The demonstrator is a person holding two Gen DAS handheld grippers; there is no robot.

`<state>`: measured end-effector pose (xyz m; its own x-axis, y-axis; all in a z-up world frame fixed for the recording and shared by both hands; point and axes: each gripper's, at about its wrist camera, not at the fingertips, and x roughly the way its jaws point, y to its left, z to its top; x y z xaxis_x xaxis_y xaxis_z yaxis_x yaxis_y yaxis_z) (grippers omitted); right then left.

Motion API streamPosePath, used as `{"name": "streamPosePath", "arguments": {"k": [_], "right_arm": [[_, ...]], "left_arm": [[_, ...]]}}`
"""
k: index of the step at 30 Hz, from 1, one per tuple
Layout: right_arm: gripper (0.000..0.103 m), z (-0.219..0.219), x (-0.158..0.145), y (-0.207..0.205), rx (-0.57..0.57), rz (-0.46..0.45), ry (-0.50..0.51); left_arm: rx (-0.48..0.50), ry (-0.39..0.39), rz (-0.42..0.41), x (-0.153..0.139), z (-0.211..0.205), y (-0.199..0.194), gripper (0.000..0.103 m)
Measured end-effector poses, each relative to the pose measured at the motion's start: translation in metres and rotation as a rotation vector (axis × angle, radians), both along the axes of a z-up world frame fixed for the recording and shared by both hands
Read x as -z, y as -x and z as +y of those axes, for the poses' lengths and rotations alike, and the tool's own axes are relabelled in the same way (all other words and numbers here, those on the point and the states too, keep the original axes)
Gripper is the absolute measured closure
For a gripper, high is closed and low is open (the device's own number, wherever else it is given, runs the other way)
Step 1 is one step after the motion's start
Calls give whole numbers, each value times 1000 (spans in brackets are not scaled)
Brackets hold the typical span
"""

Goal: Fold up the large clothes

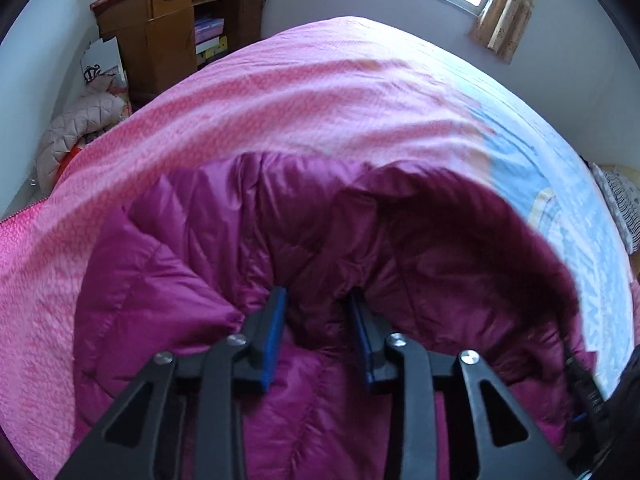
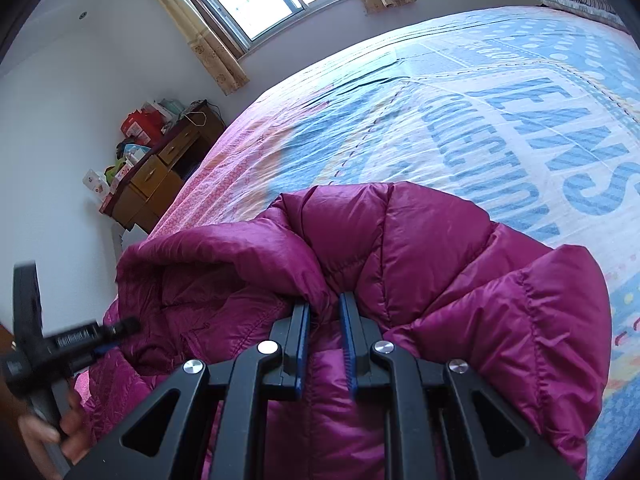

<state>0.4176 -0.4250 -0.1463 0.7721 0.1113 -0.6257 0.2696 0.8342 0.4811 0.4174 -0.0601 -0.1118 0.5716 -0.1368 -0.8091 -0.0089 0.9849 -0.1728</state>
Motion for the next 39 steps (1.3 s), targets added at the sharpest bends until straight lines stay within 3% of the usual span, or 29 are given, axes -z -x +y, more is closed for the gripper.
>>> {"name": "streamPosePath", "arguments": {"k": [4, 9, 11, 13, 14, 17, 21, 25, 28, 31, 35, 36, 39], "right_arm": [[88, -3, 1, 1, 4, -6, -10], [88, -15, 0, 15, 47, -59, -69], [87, -17, -9, 31, 137, -76, -20], [87, -11, -33, 50, 255, -95, 100], [87, -6, -43, 53, 259, -114, 141], [87, 24, -78, 22, 109, -103, 260], [87, 54, -97, -43, -23, -27, 231], [87, 61, -69, -90, -113, 97, 94], [87, 70, -29, -87, -194, 222, 131], [88, 76, -17, -62, -262, 105, 222], [88, 75, -14, -59, -257, 81, 218], [88, 78, -15, -60, -257, 80, 222], [88, 74, -13, -60, -258, 65, 198]], "left_arm": [[-35, 6, -137, 14, -1, 12, 58], [-67, 21, -163, 15, -2, 19, 58], [-68, 13, -168, 15, -4, 16, 58], [-70, 19, -178, 15, -4, 18, 58], [-70, 23, -179, 14, -3, 15, 58], [-71, 29, -180, 15, -4, 9, 58], [-71, 48, -182, 17, 0, 12, 59], [-70, 62, -181, 17, 2, 9, 59], [-68, 75, -184, 17, 5, 9, 59], [-66, 92, -191, 16, 8, 10, 58], [-73, 148, -192, 11, 18, 20, 58], [-72, 140, -181, 8, 19, 23, 57], [-79, 11, -231, -16, 12, 44, 50]]}}
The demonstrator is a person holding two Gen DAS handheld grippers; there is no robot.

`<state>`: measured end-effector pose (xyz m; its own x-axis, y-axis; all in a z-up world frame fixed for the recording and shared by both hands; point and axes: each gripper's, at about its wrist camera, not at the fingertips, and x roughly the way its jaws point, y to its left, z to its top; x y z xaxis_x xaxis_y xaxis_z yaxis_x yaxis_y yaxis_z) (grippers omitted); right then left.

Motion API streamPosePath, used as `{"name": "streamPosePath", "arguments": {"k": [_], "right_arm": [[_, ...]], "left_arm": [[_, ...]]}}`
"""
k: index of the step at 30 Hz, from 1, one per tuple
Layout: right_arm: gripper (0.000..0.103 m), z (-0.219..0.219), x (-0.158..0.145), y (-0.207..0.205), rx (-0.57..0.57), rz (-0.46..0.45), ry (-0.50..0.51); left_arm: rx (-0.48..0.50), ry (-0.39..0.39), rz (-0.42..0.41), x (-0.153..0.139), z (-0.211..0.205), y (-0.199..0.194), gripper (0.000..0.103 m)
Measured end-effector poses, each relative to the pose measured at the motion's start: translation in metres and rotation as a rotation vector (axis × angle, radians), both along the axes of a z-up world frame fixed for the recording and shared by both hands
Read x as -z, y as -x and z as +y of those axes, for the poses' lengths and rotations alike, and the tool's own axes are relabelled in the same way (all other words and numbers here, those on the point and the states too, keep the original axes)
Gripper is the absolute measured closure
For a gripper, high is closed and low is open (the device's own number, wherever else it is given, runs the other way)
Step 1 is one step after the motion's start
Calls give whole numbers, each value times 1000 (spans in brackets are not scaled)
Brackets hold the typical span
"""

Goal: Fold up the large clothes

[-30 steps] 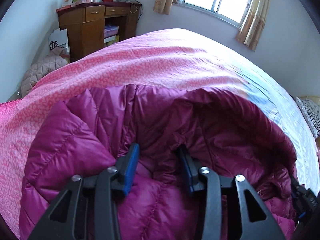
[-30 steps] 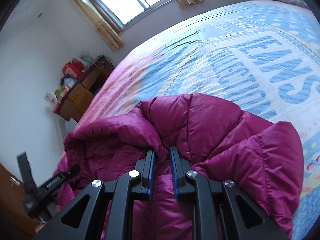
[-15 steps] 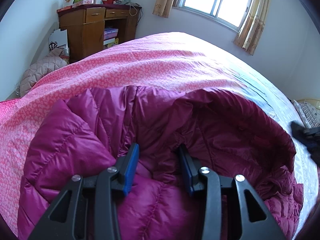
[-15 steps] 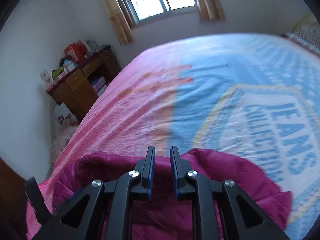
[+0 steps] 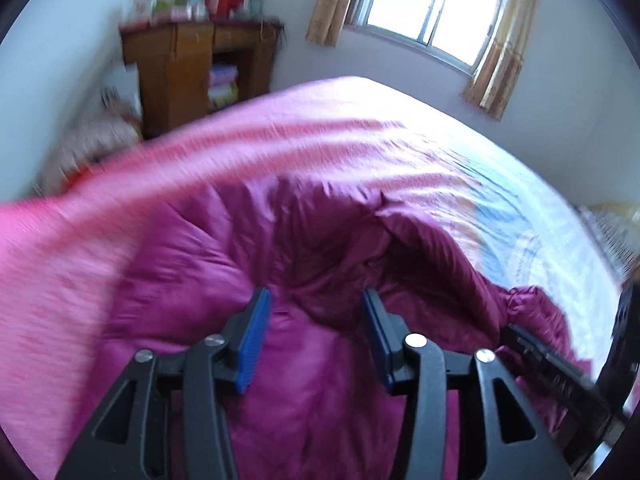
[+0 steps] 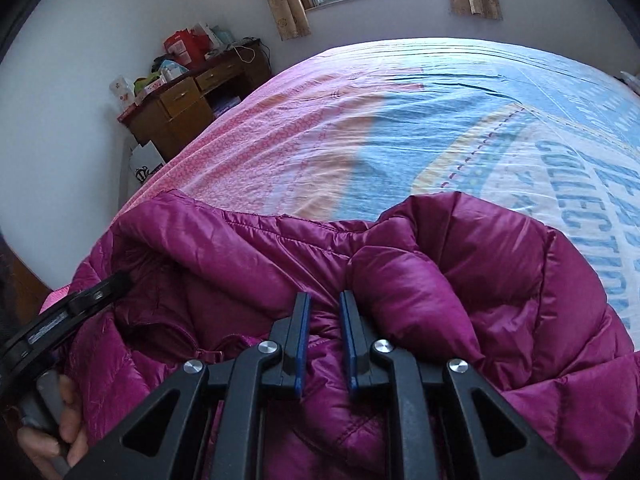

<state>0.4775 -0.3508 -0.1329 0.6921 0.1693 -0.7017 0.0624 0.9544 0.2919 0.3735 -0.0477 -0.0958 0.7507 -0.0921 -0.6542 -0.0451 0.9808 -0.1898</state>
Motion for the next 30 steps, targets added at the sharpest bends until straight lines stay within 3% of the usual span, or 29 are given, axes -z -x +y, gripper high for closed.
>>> {"name": "streamPosePath", "arguments": {"k": [4, 7, 8, 11, 12, 14, 16, 18, 24, 28, 30], "right_arm": [[88, -5, 1, 3, 0, -10, -24], [88, -4, 0, 4, 0, -11, -15], [88, -5, 1, 4, 0, -12, -14], [88, -5, 1, 4, -1, -11, -15], [88, -5, 1, 4, -1, -12, -14], [88, -3, 0, 4, -1, -12, -17], [88, -3, -1, 5, -3, -14, -26], [88, -4, -2, 6, -5, -16, -37], [88, -10, -8, 14, 1, -29, -35], [87, -7, -29, 45, 107, -174, 67], [87, -10, -18, 36, 167, -58, 105]], "left_arm": [[39, -31, -102, -41, -14, 6, 42], [64, -56, -142, -67, -36, -18, 23], [68, -78, -138, -68, -45, -28, 21], [60, -217, -82, -52, -72, -66, 21], [31, -260, -5, -35, -73, -82, 23], [-20, -247, 102, -9, -57, -88, 28], [-47, -197, 168, 28, -38, -88, 19], [-47, -166, 124, 36, -32, -81, 19], [-90, -312, 131, 42, -50, -89, 7], [-103, -334, 138, 44, -52, -94, 4], [-104, -352, 136, 42, -57, -93, 3]]}}
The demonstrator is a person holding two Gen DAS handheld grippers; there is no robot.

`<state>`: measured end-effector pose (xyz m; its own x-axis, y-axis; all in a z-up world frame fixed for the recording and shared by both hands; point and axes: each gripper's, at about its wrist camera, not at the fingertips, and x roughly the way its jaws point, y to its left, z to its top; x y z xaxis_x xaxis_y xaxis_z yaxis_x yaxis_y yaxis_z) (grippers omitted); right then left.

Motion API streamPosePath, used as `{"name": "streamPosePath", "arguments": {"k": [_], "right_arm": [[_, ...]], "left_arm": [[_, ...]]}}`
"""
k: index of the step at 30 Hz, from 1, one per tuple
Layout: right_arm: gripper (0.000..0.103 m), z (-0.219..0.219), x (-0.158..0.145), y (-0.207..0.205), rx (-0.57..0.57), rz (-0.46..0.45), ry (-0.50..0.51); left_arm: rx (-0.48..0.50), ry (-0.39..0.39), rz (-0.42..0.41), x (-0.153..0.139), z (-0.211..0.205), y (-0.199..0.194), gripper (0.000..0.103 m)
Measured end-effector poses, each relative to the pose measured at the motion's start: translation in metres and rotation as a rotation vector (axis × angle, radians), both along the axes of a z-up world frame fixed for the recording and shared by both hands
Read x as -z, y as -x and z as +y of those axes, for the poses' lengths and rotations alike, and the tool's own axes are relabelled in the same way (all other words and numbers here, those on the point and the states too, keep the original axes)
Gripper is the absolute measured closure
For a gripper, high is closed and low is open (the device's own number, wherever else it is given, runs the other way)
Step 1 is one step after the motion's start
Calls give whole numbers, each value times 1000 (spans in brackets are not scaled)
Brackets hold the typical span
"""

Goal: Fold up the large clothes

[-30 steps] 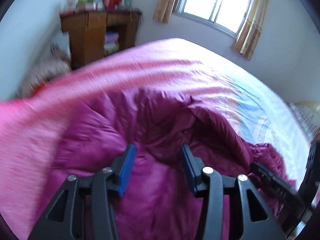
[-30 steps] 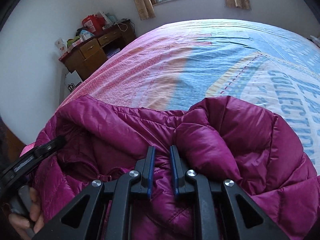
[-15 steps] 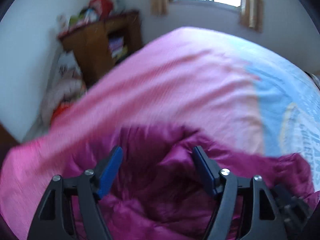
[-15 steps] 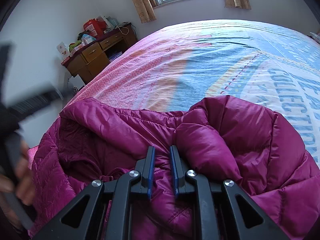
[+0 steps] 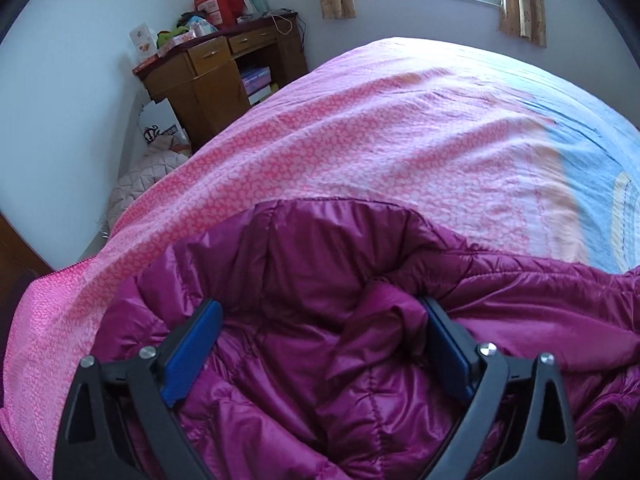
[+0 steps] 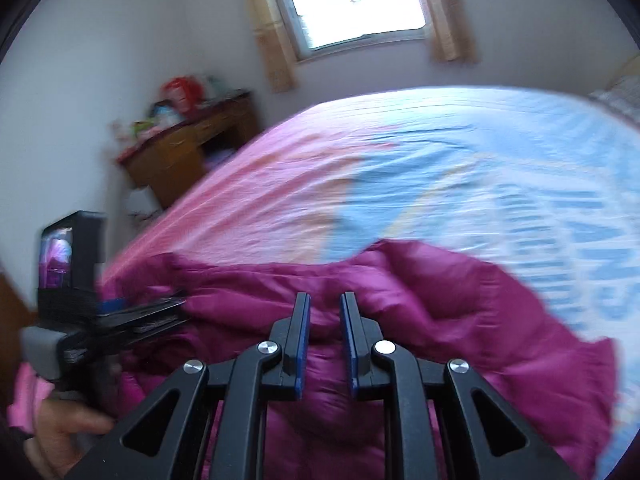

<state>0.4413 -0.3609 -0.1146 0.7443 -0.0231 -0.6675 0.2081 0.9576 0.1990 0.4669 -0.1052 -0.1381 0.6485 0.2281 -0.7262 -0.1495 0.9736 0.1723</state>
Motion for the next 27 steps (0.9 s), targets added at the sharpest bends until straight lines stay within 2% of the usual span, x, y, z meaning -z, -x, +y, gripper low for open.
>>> {"name": "streamPosePath", "arguments": {"k": [1, 3, 9, 12, 16, 18, 20, 23, 25, 27], "right_arm": [[87, -5, 8, -7, -8, 55, -41], [87, -12, 9, -10, -9, 61, -86], [87, -13, 7, -9, -7, 55, -81], [87, -18, 10, -4, -9, 40, -130], [87, -32, 6, 10, -31, 55, -273], [87, -43, -11, 38, -12, -14, -320], [86, -49, -30, 71, -6, -83, -334], [77, -52, -58, 132, -7, -154, -314], [64, -49, -73, 182, -8, -188, -276], [40, -44, -82, 228, -6, -219, -241]], "left_arm": [[-3, -20, -2, 0, -1, 1, 2], [-7, -51, -6, 0, -6, 0, 2], [-8, -29, -4, -1, -2, 3, 1], [8, 16, 1, -2, 6, 5, 1], [87, 178, 54, -12, 28, 10, 1], [128, 226, 50, -26, 41, 22, 1], [133, 239, 27, -38, 53, 39, 1], [155, 272, -24, -56, 82, 81, 1], [203, 301, -45, -61, 107, 117, 1], [239, 307, -63, -59, 134, 156, 1]]}}
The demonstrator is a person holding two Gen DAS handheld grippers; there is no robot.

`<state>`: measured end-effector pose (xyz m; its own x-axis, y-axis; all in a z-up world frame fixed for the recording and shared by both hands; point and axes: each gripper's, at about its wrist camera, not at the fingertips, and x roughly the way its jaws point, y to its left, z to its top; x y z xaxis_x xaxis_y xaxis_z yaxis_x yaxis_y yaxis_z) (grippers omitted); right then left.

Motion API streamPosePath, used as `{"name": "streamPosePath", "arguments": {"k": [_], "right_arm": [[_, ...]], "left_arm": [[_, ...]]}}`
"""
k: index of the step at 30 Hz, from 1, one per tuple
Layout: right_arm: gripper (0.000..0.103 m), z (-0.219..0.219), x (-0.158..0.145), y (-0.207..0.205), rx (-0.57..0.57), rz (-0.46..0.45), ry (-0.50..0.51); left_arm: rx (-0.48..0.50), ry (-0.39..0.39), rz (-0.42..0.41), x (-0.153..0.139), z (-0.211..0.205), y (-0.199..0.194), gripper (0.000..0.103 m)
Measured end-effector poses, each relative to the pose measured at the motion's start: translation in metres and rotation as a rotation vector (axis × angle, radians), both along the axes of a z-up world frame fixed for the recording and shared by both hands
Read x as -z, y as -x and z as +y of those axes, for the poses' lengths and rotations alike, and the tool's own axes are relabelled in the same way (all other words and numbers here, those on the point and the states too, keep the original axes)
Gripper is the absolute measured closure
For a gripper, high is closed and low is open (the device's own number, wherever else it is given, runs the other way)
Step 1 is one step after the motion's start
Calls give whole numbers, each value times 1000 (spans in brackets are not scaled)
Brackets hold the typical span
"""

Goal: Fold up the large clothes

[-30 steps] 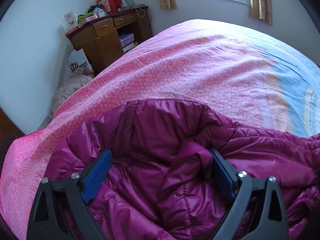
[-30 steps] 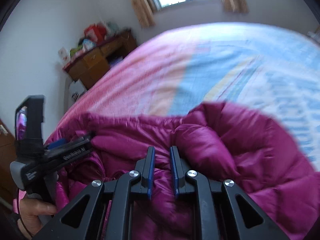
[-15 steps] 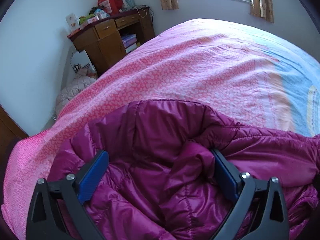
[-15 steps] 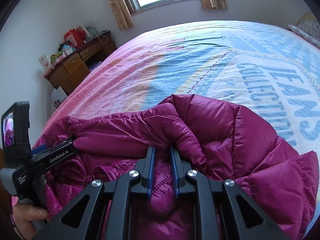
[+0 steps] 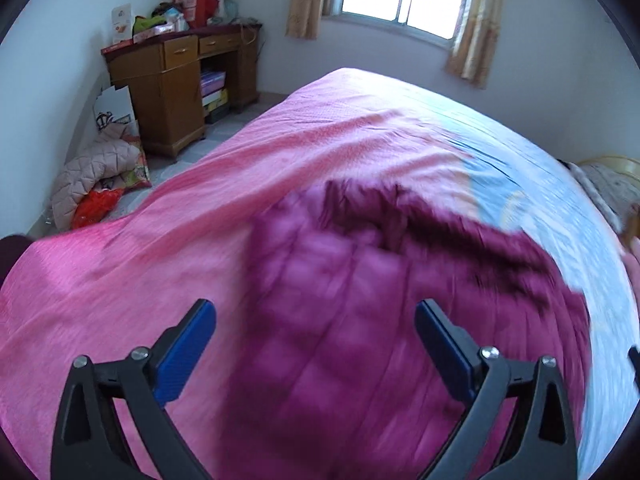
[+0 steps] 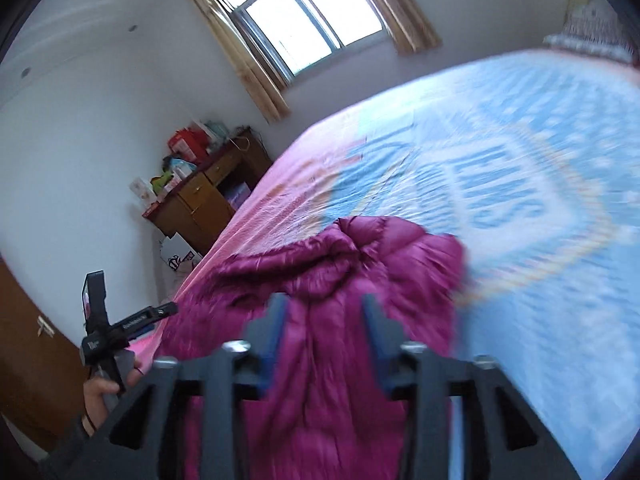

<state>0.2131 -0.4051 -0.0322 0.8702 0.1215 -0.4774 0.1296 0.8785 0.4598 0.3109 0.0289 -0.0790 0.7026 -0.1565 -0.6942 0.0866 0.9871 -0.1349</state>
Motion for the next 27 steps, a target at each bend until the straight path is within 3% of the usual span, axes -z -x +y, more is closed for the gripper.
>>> {"name": "streamPosePath", "arguments": {"k": [4, 11, 18, 24, 27], "right_arm": [[36, 8, -4, 96, 18, -30, 17], [36, 38, 4, 206, -7, 58, 88], [36, 63, 36, 246, -105, 166, 61], [36, 71, 94, 248, -101, 249, -46], [36, 87, 96, 247, -143, 252, -26]], "left_arm": [[5, 18, -12, 15, 48, 58, 1], [-28, 109, -2, 44, 106, 142, 1], [13, 30, -24, 59, 108, 192, 2], [58, -14, -72, 53, 110, 221, 2], [46, -18, -105, 47, 118, 229, 2]]}}
